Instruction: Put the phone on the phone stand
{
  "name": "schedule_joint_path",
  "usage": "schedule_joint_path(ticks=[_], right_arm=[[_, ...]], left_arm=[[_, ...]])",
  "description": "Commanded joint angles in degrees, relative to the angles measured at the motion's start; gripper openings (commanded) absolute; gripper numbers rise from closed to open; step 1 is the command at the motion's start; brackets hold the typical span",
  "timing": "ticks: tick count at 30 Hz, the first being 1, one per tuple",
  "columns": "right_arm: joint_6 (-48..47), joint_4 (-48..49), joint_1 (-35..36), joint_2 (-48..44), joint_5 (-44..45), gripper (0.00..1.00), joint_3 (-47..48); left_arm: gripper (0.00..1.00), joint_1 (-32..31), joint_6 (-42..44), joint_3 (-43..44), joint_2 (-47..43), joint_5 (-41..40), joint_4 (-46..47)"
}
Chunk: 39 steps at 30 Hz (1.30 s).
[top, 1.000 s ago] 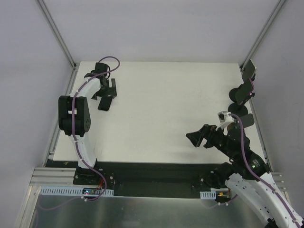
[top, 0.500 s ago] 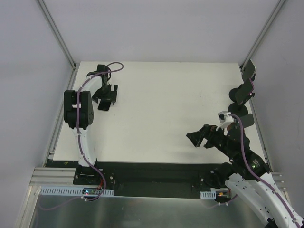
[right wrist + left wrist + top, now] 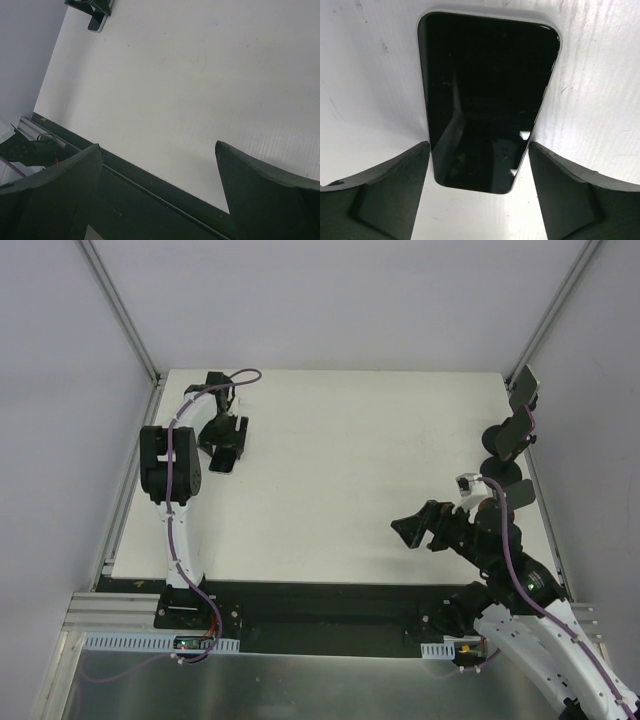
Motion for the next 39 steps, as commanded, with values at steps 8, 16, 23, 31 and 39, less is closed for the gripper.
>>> schedule_joint_path(ticks=[8,16,23,31,39], right_arm=[[2.96,-3.37,-0.14,6.33,0.72,0.96,3.86],[4.19,-3.90,-0.14,6.77,-0.69,0.96,2.98],[4.98,-4.34,-0.14,5.46,-1.66,0.96,3.51],[4.63,-3.91,-0.14,3.88,-2.27,0.96,3.86],[1.30,-3.37,-0.22,5.01,-2.71,0.96,4.38]], left_arm=[[0.30,-0.37,-5.66,-2.96,0.25,7.27,-1.87],[0.16,-6.35,-11.21,-11.57,-8.61,9.65,0.07],[0.79,-5.04,-11.31,-10.71,-17.86,7.28,3.67],[0.99,4.63,-11.14,-1.84,-10.67,9.39,2.71],[0.99,4.90,-5.42,5.46,-1.88,2.96,0.07]])
